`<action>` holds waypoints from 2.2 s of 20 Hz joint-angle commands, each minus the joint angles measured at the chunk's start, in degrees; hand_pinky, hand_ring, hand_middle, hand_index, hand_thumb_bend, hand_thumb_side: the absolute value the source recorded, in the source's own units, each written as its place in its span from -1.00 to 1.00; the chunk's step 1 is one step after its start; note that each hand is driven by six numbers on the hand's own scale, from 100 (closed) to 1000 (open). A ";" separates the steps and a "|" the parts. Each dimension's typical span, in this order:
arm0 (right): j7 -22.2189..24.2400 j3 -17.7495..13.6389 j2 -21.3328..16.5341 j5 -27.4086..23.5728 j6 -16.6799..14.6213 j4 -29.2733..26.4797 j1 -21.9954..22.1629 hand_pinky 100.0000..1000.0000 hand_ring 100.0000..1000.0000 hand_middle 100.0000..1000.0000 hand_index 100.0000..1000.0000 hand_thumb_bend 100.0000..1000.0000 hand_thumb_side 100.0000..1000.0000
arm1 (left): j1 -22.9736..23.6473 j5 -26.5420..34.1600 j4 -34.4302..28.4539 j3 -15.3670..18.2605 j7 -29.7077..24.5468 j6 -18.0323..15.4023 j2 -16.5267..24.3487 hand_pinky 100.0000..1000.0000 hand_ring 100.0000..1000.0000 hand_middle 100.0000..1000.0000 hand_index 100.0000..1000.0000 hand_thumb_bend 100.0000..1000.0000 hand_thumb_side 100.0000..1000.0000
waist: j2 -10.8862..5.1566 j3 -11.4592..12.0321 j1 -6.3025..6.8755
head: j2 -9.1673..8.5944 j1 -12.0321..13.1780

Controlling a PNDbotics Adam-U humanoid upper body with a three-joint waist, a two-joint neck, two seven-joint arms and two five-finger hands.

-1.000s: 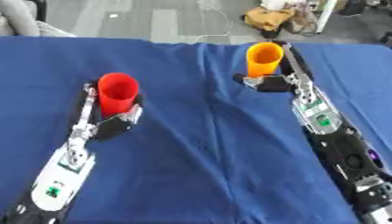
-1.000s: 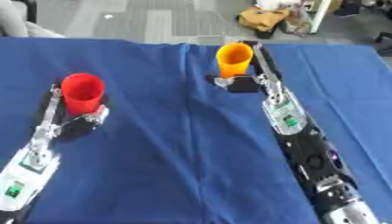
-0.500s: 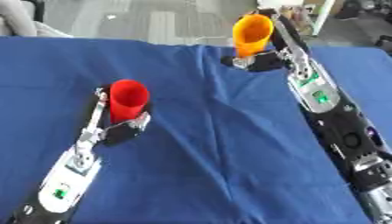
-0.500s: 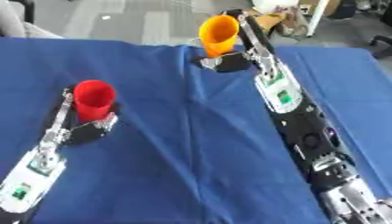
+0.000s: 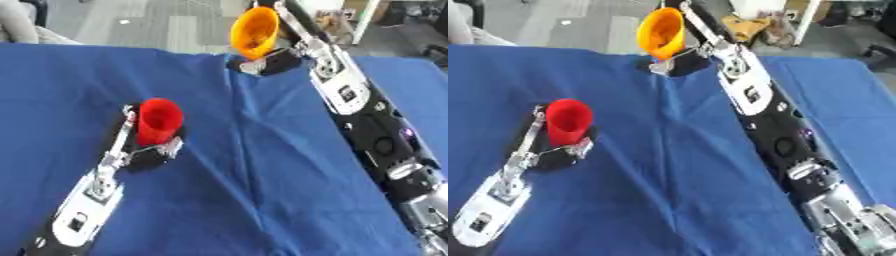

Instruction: Pour the contents of one cup into another cup.

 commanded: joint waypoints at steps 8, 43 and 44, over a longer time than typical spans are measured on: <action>-1.68 1.94 1.93 14.20 -6.45 0.99 -2.61 0.10 -0.52 -0.82 -0.29 -0.69 -0.51 | -1.99 1.70 0.72 -0.96 -1.34 -2.38 -2.40 0.08 -0.39 -0.26 0.23 -1.00 -0.61 | -1.35 0.37 -0.64 | -1.16 -0.53; -25.87 6.03 2.44 56.44 -14.71 -3.88 -3.27 0.12 -0.32 -0.39 -0.29 -1.00 0.45 | -1.94 3.42 1.72 -0.57 -0.86 -2.21 -3.05 0.08 -0.39 -0.26 0.23 -1.00 -0.59 | -1.61 0.06 -0.73 | -1.75 -0.44; -26.28 6.03 2.50 56.78 -14.71 -3.84 -3.28 0.11 -0.32 -0.39 -0.29 -1.00 0.45 | -1.96 3.42 1.73 -0.57 -0.84 -2.20 -3.06 0.08 -0.39 -0.26 0.23 -1.00 -0.59 | -1.61 0.06 -0.73 | -1.77 -0.44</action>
